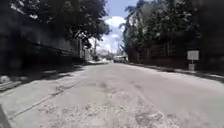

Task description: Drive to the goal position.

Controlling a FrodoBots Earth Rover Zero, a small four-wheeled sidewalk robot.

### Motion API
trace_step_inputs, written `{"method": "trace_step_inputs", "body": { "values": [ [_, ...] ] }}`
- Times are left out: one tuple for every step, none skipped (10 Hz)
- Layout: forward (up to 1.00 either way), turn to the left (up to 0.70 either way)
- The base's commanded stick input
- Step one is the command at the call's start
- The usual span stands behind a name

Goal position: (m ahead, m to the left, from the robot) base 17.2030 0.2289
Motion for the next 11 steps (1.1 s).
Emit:
{"method": "trace_step_inputs", "body": {
  "values": [
    [1.0, 0.04],
    [1.0, 0.04],
    [1.0, 0.04],
    [1.0, 0.04],
    [1.0, 0.04],
    [1.0, 0.04],
    [1.0, 0.04],
    [1.0, 0.04],
    [1.0, 0.04],
    [1.0, 0.04],
    [1.0, 0.04]
  ]
}}
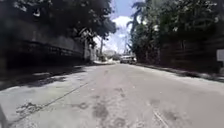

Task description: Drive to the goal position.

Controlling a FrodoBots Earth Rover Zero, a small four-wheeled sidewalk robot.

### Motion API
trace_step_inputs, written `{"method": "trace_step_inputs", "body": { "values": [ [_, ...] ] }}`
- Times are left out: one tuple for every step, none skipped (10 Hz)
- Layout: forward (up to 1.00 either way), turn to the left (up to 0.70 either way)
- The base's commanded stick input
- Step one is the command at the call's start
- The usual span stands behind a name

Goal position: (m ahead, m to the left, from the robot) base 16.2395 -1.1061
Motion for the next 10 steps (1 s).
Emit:
{"method": "trace_step_inputs", "body": {
  "values": [
    [1.0, 0.04],
    [1.0, 0.04],
    [1.0, 0.04],
    [1.0, 0.0],
    [1.0, -0.14],
    [1.0, -0.36],
    [1.0, -0.36],
    [1.0, -0.12],
    [1.0, 0.04],
    [1.0, 0.04]
  ]
}}
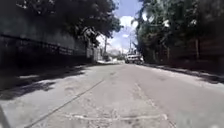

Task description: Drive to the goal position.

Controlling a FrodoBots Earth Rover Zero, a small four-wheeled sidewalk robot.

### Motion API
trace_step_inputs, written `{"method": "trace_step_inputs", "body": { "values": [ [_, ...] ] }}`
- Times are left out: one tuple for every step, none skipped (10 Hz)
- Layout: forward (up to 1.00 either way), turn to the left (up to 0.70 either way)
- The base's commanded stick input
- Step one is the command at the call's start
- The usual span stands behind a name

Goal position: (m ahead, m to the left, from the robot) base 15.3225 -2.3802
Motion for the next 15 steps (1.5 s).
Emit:
{"method": "trace_step_inputs", "body": {
  "values": [
    [1.0, 0.04],
    [1.0, 0.04],
    [1.0, 0.04],
    [1.0, 0.04],
    [1.0, 0.04],
    [1.0, 0.04],
    [1.0, 0.04],
    [1.0, 0.04],
    [1.0, 0.04],
    [1.0, 0.04],
    [1.0, -0.1],
    [1.0, -0.36],
    [1.0, -0.36],
    [1.0, -0.09],
    [1.0, 0.04]
  ]
}}
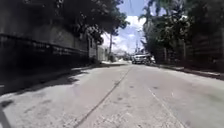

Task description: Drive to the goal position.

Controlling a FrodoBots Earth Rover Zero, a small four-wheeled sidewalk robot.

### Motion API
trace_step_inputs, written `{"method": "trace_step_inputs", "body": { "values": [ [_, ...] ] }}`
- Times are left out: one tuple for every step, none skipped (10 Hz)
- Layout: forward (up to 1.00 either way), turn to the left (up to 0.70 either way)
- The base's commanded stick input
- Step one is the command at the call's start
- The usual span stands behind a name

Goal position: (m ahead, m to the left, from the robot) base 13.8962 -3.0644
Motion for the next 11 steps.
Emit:
{"method": "trace_step_inputs", "body": {
  "values": [
    [1.0, 0.04],
    [1.0, 0.04],
    [1.0, 0.04],
    [1.0, 0.04],
    [1.0, -0.11],
    [1.0, -0.36],
    [1.0, -0.36],
    [1.0, -0.17],
    [1.0, 0.04],
    [1.0, 0.04],
    [1.0, 0.04]
  ]
}}
